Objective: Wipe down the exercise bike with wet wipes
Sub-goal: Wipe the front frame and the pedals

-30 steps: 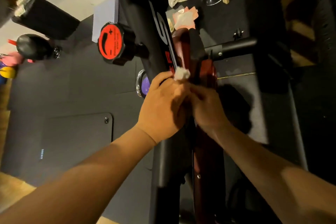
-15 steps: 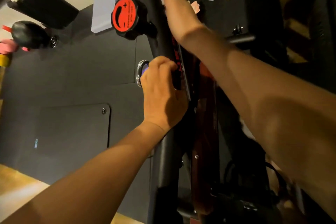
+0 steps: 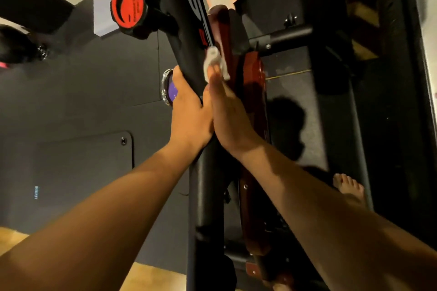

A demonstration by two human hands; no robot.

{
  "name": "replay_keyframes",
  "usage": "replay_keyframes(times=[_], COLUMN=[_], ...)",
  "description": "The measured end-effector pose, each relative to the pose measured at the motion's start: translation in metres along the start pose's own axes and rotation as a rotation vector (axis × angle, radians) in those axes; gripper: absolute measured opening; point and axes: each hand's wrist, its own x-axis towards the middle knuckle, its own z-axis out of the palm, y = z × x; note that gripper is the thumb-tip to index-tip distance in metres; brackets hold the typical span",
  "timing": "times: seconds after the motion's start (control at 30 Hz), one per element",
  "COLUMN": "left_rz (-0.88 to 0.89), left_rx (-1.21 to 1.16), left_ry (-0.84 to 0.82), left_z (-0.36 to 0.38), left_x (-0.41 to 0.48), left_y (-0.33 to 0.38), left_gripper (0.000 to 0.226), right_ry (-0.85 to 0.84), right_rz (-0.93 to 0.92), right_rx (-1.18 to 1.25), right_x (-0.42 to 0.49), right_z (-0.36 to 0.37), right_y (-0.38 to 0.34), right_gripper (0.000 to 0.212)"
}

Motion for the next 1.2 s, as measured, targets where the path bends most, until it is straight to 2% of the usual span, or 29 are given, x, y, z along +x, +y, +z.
replay_keyframes(times=[0.1,0.2,0.3,0.43,0.53,0.63,0.77,0.87,0.93,0.97,1.1,1.2], left_rz=[0.0,-0.009,-0.043,-0.094,-0.098,-0.095,-0.055,-0.068,-0.061,-0.062,-0.08,-0.095], left_rx=[0.001,0.005,-0.029,-0.126,-0.141,-0.134,-0.034,-0.021,-0.018,-0.025,-0.069,-0.088], left_ry=[-0.002,-0.016,-0.008,-0.021,-0.035,-0.022,0.01,0.002,-0.006,-0.008,-0.011,-0.001], left_z=[-0.001,0.0,-0.001,-0.002,-0.003,-0.003,0.001,0.0,0.0,0.0,0.0,0.001], left_x=[0.001,0.002,0.002,0.001,0.001,0.0,0.001,0.003,0.004,0.004,0.004,0.004], left_y=[0.0,-0.002,0.0,0.002,0.004,0.005,0.004,0.003,0.002,0.002,0.002,0.001], left_gripper=[0.065,0.064,0.061,0.058,0.058,0.057,0.064,0.069,0.068,0.067,0.062,0.056], right_ry=[-0.018,-0.1,-0.034,0.091,0.007,-0.037,0.049,0.095,0.084,0.064,0.028,0.071], right_rz=[0.174,0.262,0.152,0.249,0.241,0.193,0.023,0.156,0.242,0.235,0.01,0.122], right_rx=[-0.065,-0.19,-0.054,0.019,-0.227,-0.274,-0.378,-0.195,-0.176,-0.239,-0.328,-0.209], right_x=[-0.078,-0.134,-0.091,-0.035,-0.107,-0.16,-0.082,-0.028,-0.042,-0.061,-0.12,-0.076], right_z=[0.006,0.014,0.012,0.005,0.016,0.032,0.027,0.003,0.002,0.006,0.019,0.004], right_y=[0.039,0.044,0.039,0.05,0.067,0.057,0.061,0.078,0.082,0.078,0.082,0.078], right_gripper=[0.068,0.059,0.071,0.082,0.071,0.063,0.092,0.078,0.069,0.07,0.074,0.059])
